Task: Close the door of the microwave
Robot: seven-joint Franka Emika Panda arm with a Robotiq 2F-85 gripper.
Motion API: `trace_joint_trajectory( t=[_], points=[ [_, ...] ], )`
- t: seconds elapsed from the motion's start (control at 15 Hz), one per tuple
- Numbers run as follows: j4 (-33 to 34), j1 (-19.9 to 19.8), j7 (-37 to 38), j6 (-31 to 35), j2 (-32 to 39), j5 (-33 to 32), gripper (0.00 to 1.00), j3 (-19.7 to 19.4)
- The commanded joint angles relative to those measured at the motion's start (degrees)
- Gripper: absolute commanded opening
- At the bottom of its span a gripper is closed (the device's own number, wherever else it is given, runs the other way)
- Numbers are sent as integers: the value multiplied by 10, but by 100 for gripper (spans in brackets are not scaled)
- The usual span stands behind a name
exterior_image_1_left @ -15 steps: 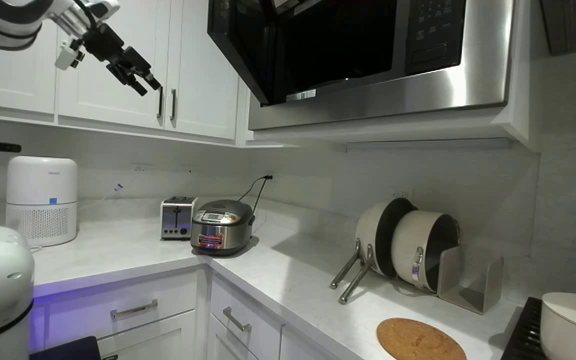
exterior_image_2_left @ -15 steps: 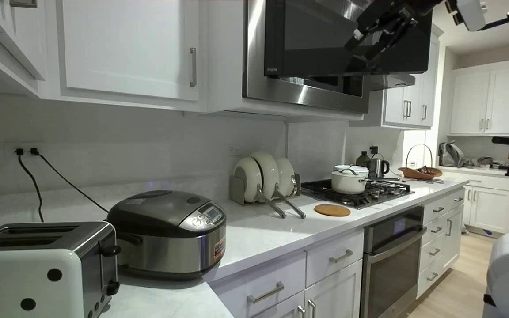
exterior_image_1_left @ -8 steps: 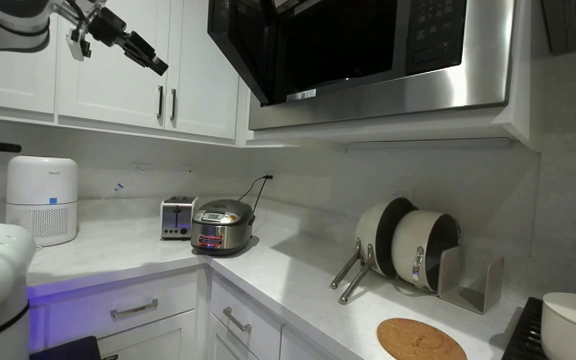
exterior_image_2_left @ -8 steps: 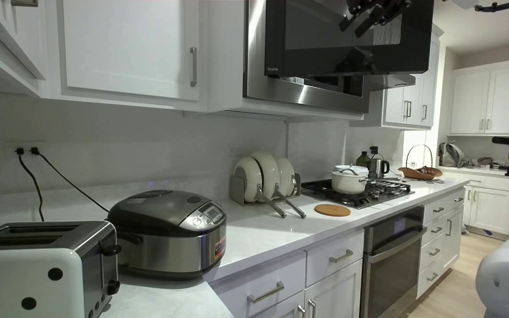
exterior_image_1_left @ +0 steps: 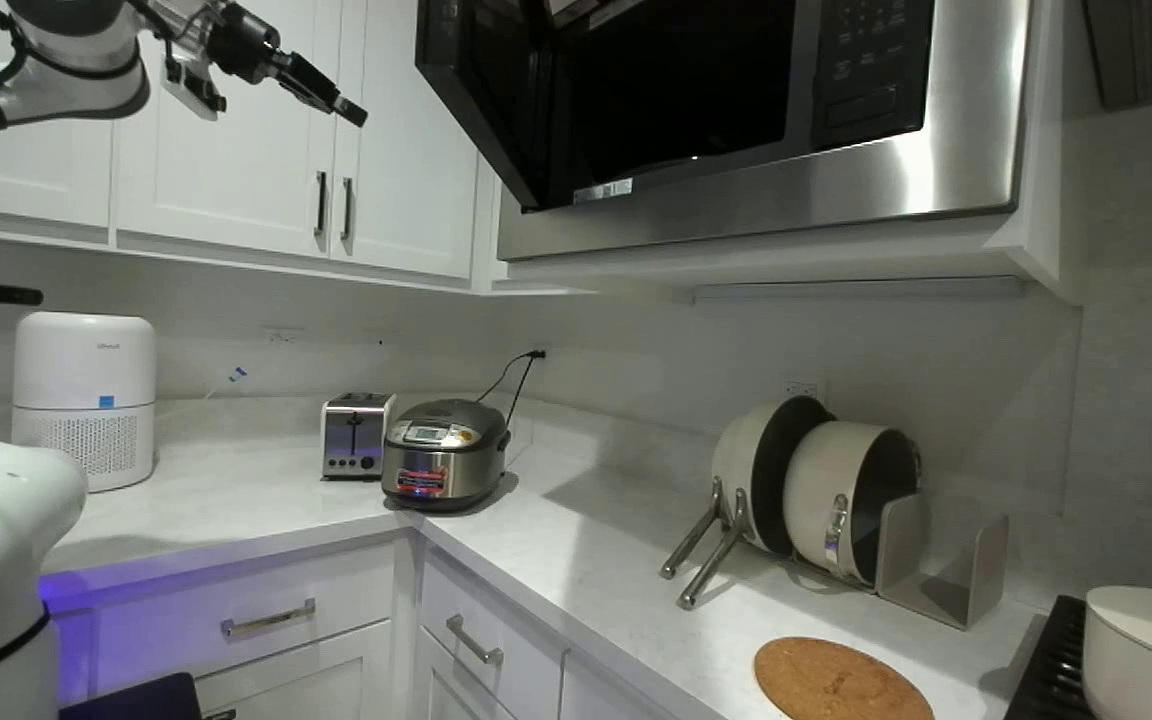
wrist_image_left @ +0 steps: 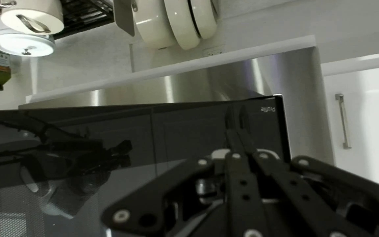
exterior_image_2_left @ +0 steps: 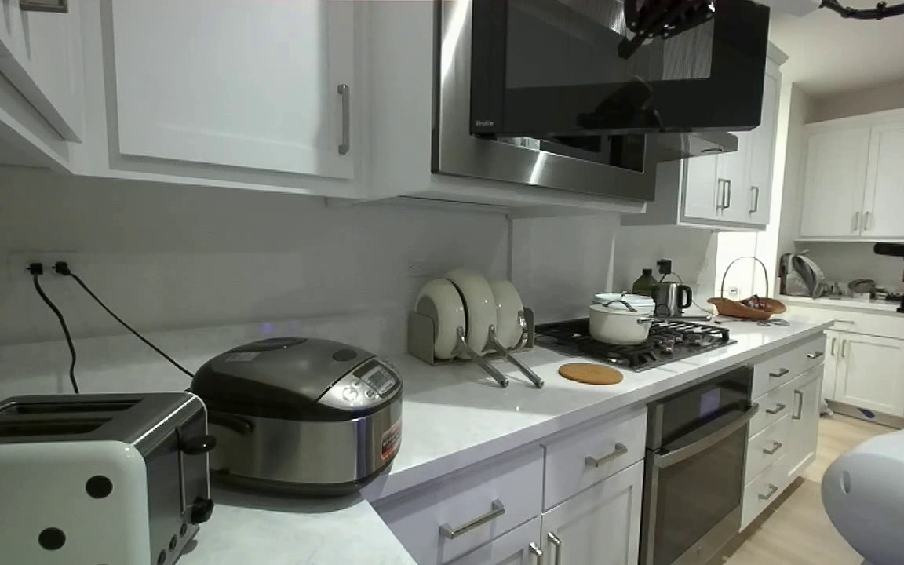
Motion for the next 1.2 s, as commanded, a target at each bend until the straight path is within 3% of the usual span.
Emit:
trace_joint_trajectory(
  t=[0.0,0.33,1.13],
  points=[
    [21,-43,41,18,25,-24,0,11],
    [16,-75,54,53,55,-56,0,4],
    [37,-105,54,106,157,-104,0,-35]
  ],
)
